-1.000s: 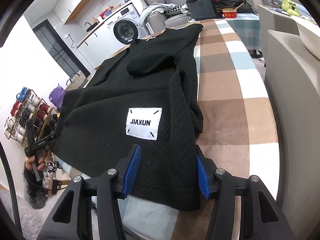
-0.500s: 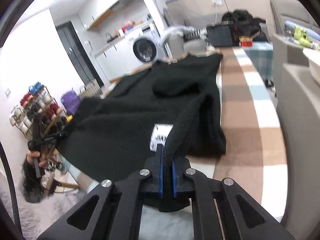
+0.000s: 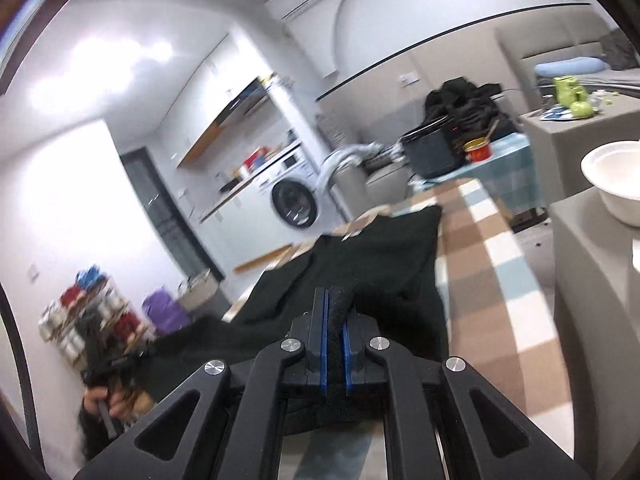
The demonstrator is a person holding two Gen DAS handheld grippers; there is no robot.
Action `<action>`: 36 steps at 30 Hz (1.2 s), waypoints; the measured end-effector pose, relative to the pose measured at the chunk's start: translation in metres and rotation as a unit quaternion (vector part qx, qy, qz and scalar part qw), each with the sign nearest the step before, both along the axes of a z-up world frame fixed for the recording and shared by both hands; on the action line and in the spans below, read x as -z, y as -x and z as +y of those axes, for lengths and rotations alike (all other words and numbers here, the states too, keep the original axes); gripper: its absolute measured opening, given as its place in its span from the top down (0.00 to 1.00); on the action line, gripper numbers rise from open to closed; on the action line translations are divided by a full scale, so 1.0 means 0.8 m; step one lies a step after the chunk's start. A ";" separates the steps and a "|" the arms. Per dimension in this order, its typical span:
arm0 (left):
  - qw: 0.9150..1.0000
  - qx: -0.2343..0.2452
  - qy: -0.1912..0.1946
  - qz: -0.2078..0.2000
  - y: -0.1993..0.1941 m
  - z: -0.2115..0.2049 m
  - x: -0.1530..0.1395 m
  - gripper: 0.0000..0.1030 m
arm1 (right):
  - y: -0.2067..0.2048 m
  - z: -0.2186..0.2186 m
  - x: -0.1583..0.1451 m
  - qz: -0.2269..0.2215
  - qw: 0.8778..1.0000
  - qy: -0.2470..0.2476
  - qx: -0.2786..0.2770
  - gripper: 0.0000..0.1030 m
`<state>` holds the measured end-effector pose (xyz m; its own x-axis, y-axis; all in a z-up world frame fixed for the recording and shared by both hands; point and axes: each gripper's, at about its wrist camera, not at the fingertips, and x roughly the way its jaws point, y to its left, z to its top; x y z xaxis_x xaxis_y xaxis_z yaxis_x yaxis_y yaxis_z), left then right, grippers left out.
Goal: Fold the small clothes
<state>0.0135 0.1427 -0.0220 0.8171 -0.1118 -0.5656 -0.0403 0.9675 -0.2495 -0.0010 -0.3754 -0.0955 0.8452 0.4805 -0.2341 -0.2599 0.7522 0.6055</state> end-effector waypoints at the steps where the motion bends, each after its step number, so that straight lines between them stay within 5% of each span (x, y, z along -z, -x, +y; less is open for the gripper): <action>1: 1.000 -0.007 0.003 -0.005 -0.006 0.002 -0.003 0.96 | -0.006 -0.001 -0.002 0.002 1.000 0.002 0.008 0.95; 10: 0.999 -0.033 0.008 -0.014 -0.119 0.002 -0.003 0.96 | -0.091 0.010 -0.001 0.059 0.994 0.057 0.068 0.95; 18: 0.996 -0.038 -0.031 0.075 -0.223 -0.018 0.072 0.96 | -0.124 0.026 0.052 0.159 0.975 0.142 0.056 0.95; 21: 0.994 -0.032 -0.034 0.099 -0.241 -0.027 0.094 0.95 | -0.127 0.027 0.069 0.191 0.969 0.154 0.037 0.86; 23: 0.993 -0.032 -0.052 0.102 -0.253 -0.035 0.098 0.92 | -0.129 0.028 0.079 0.210 0.966 0.152 0.018 0.59; 29: 0.989 -0.036 -0.094 0.110 -0.276 -0.052 0.107 0.85 | -0.139 0.051 0.088 0.210 0.956 0.205 0.000 0.56; 32: 0.989 -0.043 -0.078 0.116 -0.277 -0.046 0.101 0.84 | -0.147 0.053 0.091 0.214 0.954 0.207 0.000 0.56; 34: 0.991 -0.042 -0.060 0.109 -0.275 -0.041 0.094 0.78 | -0.148 0.052 0.086 0.211 0.956 0.204 -0.002 0.56; 36: 0.993 -0.038 -0.050 0.103 -0.276 -0.039 0.090 0.52 | -0.148 0.047 0.081 0.207 0.958 0.199 0.004 0.56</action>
<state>0.2342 0.1118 -0.0942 0.6871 0.0107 -0.7265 -0.1533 0.9795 -0.1305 0.1171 -0.3380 -0.1604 0.6430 0.2767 -0.7141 -0.0523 0.9461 0.3195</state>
